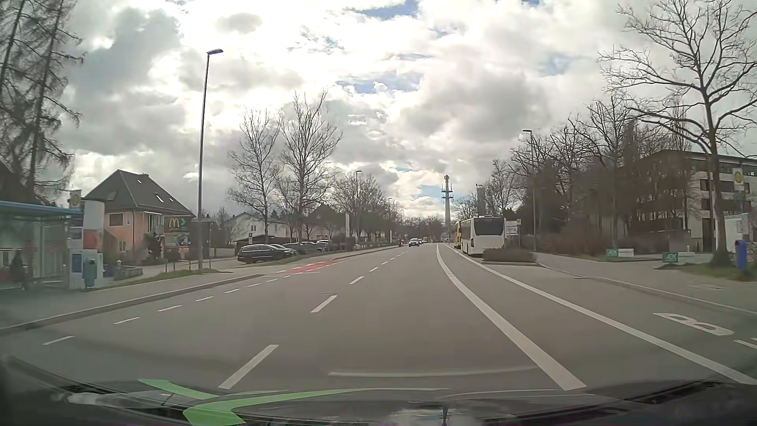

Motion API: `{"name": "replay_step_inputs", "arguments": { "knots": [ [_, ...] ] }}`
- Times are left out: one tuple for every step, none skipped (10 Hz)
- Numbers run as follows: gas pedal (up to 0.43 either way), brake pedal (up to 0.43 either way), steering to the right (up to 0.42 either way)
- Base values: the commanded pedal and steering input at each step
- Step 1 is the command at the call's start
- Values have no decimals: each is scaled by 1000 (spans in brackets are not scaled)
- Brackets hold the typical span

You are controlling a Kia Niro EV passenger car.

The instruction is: Follow the waypoints while adhering to traffic rules and regulations

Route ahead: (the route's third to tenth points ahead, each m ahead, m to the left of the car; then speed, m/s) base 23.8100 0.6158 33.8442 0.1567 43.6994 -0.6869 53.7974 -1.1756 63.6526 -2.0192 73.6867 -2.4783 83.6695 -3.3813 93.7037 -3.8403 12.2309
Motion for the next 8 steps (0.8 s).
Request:
{"name": "replay_step_inputs", "arguments": {
  "knots": [
    [150,0,14],
    [150,0,14],
    [150,0,14],
    [150,0,14],
    [150,0,14],
    [150,0,14],
    [150,0,14],
    [130,0,14]
  ]
}}
